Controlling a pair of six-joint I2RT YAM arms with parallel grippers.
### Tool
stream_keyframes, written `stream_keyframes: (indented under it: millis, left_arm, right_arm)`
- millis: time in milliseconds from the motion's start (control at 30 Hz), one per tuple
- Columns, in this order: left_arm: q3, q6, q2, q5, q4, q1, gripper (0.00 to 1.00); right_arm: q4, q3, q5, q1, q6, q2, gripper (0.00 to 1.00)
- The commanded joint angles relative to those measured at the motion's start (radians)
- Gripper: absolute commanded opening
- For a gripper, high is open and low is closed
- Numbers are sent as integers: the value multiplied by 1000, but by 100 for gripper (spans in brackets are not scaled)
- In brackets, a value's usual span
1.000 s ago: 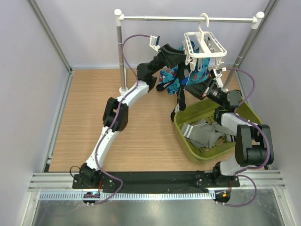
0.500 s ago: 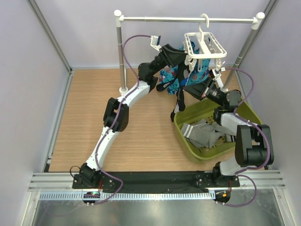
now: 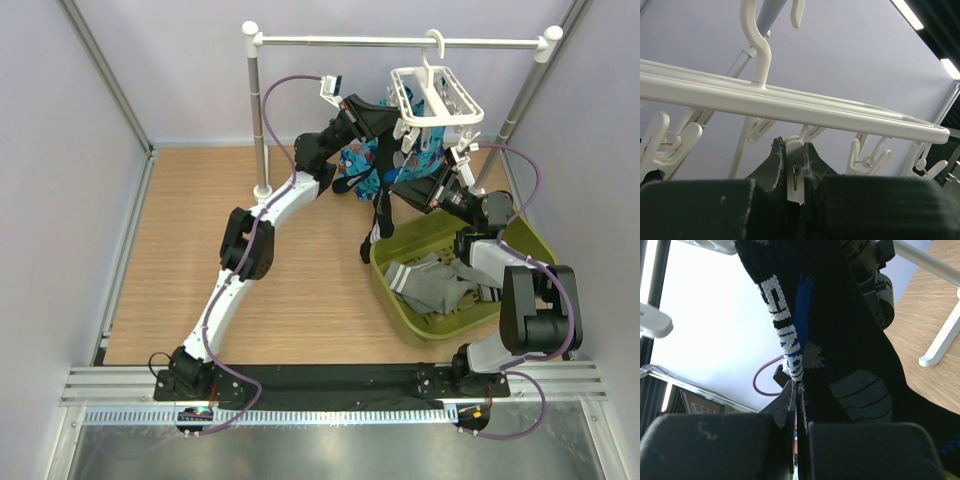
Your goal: Remove the socks clipped to the hanger
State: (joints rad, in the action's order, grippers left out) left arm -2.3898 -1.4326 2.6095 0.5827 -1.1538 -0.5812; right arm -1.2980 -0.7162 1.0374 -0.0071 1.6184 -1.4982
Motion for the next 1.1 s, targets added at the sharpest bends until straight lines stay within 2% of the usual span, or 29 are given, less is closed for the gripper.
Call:
stream_keyframes:
  millis: [0, 333, 433, 533, 567, 633, 667, 700, 767, 833, 933, 1067]
  left_arm:
    - [-32, -11, -35, -9, -9, 0, 0]
    - [-17, 0, -52, -6, 17, 0, 0]
    - [-6, 8, -62, -3, 25, 0, 0]
    - [18, 20, -77, -1, 37, 1, 0]
    - [24, 26, -84, -6, 40, 1, 0]
    - [29, 31, -88, -7, 46, 1, 0]
    - [29, 31, -88, -9, 48, 1, 0]
    - [29, 32, -89, -15, 52, 1, 1]
    - [30, 35, -89, -18, 55, 1, 0]
    - [32, 34, -88, -24, 55, 1, 0]
    - [37, 32, -91, -24, 59, 1, 0]
    - [57, 37, -109, -18, 59, 1, 0]
  right_arm:
    - [-254, -28, 12, 7, 1, 43, 1]
    - [-247, -20, -10, 7, -5, 23, 1]
    - [-123, -3, -33, -24, -73, 30, 1]
    - [136, 3, -75, -60, -225, 67, 1]
    - [302, -12, -85, -67, -329, 81, 1]
    - [504, -67, -121, -70, -460, 119, 1]
    - [754, -92, -144, -70, -553, 159, 1]
    - [875, -118, -178, -70, -701, 177, 1]
    - [1132, -181, -290, -70, -817, 217, 1]
    - [1227, -222, -353, -70, -880, 234, 1]
    - [1470, -285, -506, -70, -923, 276, 1]
    - [1673, -370, -767, -70, -966, 375, 1]
